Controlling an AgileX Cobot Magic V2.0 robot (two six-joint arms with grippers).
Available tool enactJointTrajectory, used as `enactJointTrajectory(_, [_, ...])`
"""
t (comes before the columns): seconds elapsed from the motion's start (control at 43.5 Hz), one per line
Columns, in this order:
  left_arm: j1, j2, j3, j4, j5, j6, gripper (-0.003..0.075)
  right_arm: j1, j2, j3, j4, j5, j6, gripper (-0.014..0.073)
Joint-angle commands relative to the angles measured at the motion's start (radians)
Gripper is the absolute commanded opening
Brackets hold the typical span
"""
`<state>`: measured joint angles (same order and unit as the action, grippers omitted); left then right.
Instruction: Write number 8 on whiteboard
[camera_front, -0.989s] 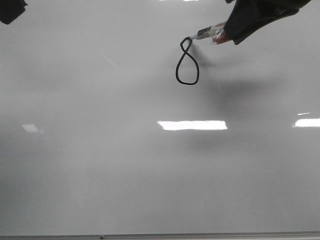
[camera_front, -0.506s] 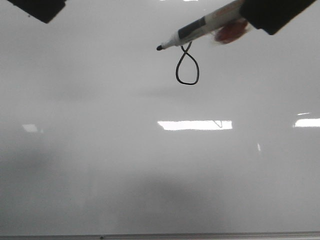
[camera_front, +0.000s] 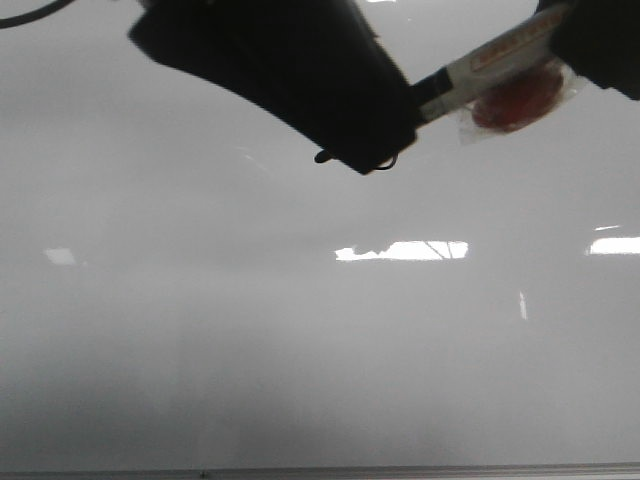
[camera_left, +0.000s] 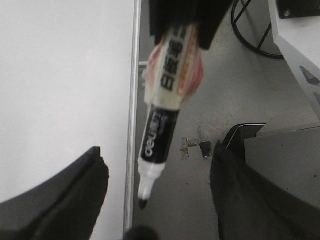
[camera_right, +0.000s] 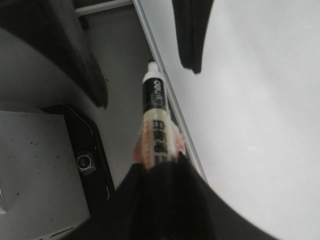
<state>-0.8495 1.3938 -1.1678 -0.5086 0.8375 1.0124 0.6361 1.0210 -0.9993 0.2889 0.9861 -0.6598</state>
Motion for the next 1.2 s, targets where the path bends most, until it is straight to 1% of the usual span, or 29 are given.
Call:
enactJointTrajectory(0.0, [-0.017, -0.005, -0.044, -0.047, -0.053, 0.024, 0.0439, -0.001, -0.018, -0.023, 0.028, -0.034, -0.010, -0.0108])
enactJointTrajectory(0.207, [-0.017, 0.017, -0.046, -0.118, -0.057, 0.095, 0.0436, -0.001, -0.018, -0.023, 0.028, -0.033, -0.010, -0.0108])
enactJointTrajectory(0.276, [-0.017, 0.017, -0.046, -0.118, -0.057, 0.096, 0.0407, -0.001, -0.018, -0.023, 0.028, -0.032, -0.010, -0.0108])
enactJointTrajectory(0.345, [-0.017, 0.017, -0.046, -0.118, -0.057, 0.096, 0.0347, -0.001, -0.018, -0.023, 0.028, -0.030, -0.010, -0.0108])
enactJointTrajectory(0.552, [-0.017, 0.017, -0.046, -0.118, -0.057, 0.096, 0.0131, -0.001, -0.018, -0.023, 0.029, -0.031, -0.010, -0.0108])
enactJointTrajectory(0.644, [-0.017, 0.017, -0.046, -0.118, -0.055, 0.096, 0.0071, -0.001, -0.018, -0.023, 0.029, -0.031, -0.010, -0.0096])
enactJointTrajectory(0.667, [-0.017, 0.017, -0.046, -0.118, -0.055, 0.096, 0.0059, -0.001, -0.018, -0.023, 0.029, -0.028, -0.010, -0.0082])
enactJointTrajectory(0.736, [-0.017, 0.017, -0.046, -0.118, -0.055, 0.096, 0.0032, -0.002, -0.018, -0.023, 0.029, -0.012, -0.010, 0.0012])
enactJointTrajectory(0.851, [-0.007, 0.017, -0.051, -0.093, -0.052, 0.054, 0.0027, -0.006, -0.021, -0.024, 0.022, 0.029, 0.000, 0.0280])
enactJointTrajectory(0.897, [0.001, 0.015, -0.059, -0.054, -0.046, -0.001, 0.0027, -0.015, -0.031, -0.030, 0.001, 0.059, 0.019, 0.0383])
enactJointTrajectory(0.943, [0.011, 0.007, -0.067, 0.005, -0.044, -0.073, 0.0027, -0.030, -0.046, -0.033, -0.026, 0.085, 0.060, 0.0451])
enactJointTrajectory(0.966, [0.016, 0.005, -0.072, 0.056, -0.044, -0.132, 0.0027, -0.038, -0.059, -0.035, -0.050, 0.097, 0.085, 0.0482])
enactJointTrajectory(1.012, [0.027, -0.007, -0.080, 0.151, -0.039, -0.224, 0.0027, -0.061, -0.081, -0.035, -0.088, 0.112, 0.147, 0.0501])
enactJointTrajectory(1.081, [0.049, -0.026, -0.095, 0.296, -0.021, -0.379, 0.0028, -0.093, -0.121, -0.035, -0.155, 0.132, 0.232, 0.0500])
enactJointTrajectory(1.173, [0.092, -0.052, -0.111, 0.469, 0.011, -0.623, 0.0028, -0.132, -0.174, -0.033, -0.239, 0.136, 0.327, 0.0500])
